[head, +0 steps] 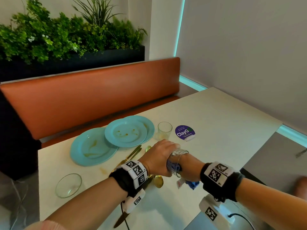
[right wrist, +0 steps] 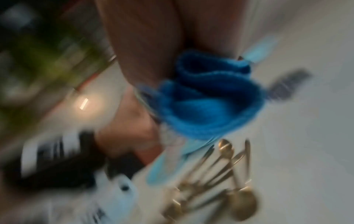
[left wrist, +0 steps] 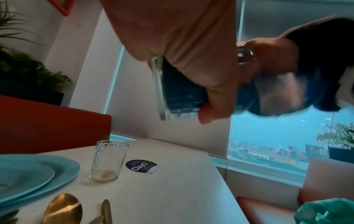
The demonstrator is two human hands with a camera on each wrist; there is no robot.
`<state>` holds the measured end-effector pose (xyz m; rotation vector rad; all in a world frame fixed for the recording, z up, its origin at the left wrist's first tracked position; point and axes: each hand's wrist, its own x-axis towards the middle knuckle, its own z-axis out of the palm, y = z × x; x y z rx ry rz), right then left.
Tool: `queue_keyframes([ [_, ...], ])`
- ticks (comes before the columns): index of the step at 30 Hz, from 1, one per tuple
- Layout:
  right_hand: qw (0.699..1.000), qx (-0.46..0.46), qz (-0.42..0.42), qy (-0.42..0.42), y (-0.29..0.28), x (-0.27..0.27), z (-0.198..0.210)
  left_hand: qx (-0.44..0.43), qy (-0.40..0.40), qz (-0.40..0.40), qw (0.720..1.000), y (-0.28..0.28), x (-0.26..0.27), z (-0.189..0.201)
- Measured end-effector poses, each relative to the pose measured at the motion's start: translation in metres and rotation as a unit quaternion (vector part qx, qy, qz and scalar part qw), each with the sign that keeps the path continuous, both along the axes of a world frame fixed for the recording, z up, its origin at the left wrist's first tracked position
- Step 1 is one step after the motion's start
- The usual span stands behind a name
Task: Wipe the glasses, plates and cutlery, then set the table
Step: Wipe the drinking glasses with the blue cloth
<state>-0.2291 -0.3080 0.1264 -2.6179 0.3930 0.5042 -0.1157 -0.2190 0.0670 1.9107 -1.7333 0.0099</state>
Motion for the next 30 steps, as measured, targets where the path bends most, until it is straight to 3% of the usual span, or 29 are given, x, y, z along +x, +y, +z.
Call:
queue_keyframes([
  [2, 0.994, -0.09, 0.057, 0.023, 0.0, -0.001, -0.009, 0.029, 0.037, 0.019, 0.999, 0.002, -0.004, -0.001],
  [4, 0.998, -0.064, 0.016, -0.013, 0.003, -0.002, -0.015, -0.005, 0.019, 0.028, 0.999, 0.006, -0.008, -0.007],
  [6, 0.986, 0.111, -0.088, -0.083, 0.004, -0.001, -0.019, -0.068, -0.008, 0.04, 0.997, 0.01, -0.012, -0.016],
  [8, 0.891, 0.397, -0.193, -0.105, 0.012, -0.003, -0.011, -0.113, -0.034, 0.044, 0.992, 0.014, -0.014, -0.022],
  [9, 0.869, 0.442, -0.201, -0.097, 0.014, -0.004, -0.01, -0.11, -0.042, 0.039, 0.992, 0.016, -0.013, -0.022],
  [10, 0.893, 0.401, -0.187, -0.087, 0.014, -0.005, -0.013, -0.087, -0.041, 0.031, 0.995, 0.018, -0.011, -0.021],
  [12, 0.98, 0.18, -0.085, -0.013, 0.019, -0.005, -0.012, -0.001, -0.013, 0.024, 1.0, 0.026, -0.009, -0.015],
  [14, 0.999, -0.007, 0.037, 0.031, 0.025, -0.006, -0.016, 0.08, 0.032, 0.034, 0.996, 0.033, -0.012, -0.01],
  [17, 0.996, -0.024, 0.075, 0.027, 0.032, -0.007, -0.022, 0.096, 0.073, 0.048, 0.992, 0.045, -0.021, -0.009],
  [19, 0.991, 0.128, -0.015, -0.031, 0.038, -0.006, -0.026, 0.021, 0.044, 0.063, 0.997, 0.053, -0.029, -0.016],
  [20, 0.959, 0.265, -0.082, -0.059, 0.042, -0.006, -0.029, -0.024, 0.03, 0.078, 0.996, 0.057, -0.033, -0.022],
  [21, 0.892, 0.41, -0.166, -0.091, 0.047, -0.008, -0.028, -0.061, 0.018, 0.09, 0.994, 0.061, -0.036, -0.025],
  [22, 0.823, 0.508, -0.233, -0.105, 0.049, -0.008, -0.032, -0.089, 0.008, 0.097, 0.991, 0.064, -0.038, -0.026],
  [23, 0.796, 0.542, -0.251, -0.103, 0.051, -0.009, -0.034, -0.1, 0.0, 0.1, 0.99, 0.068, -0.039, -0.027],
  [24, 0.825, 0.509, -0.232, -0.084, 0.053, -0.008, -0.04, -0.089, 0.001, 0.097, 0.991, 0.072, -0.038, -0.028],
  [25, 0.884, 0.431, -0.177, -0.047, 0.057, -0.009, -0.043, -0.056, 0.012, 0.092, 0.994, 0.079, -0.038, -0.028],
  [26, 0.947, 0.308, -0.092, 0.007, 0.06, -0.009, -0.044, -0.02, 0.031, 0.093, 0.995, 0.086, -0.038, -0.032],
  [27, 0.981, 0.187, -0.002, 0.057, 0.064, -0.008, -0.044, 0.011, 0.056, 0.104, 0.993, 0.094, -0.041, -0.035],
  [28, 0.989, 0.099, 0.067, 0.086, 0.067, -0.006, -0.046, 0.036, 0.094, 0.121, 0.987, 0.102, -0.046, -0.042],
  [30, 0.984, 0.008, 0.143, 0.102, 0.075, -0.004, -0.048, 0.044, 0.178, 0.164, 0.969, 0.118, -0.06, -0.052],
])
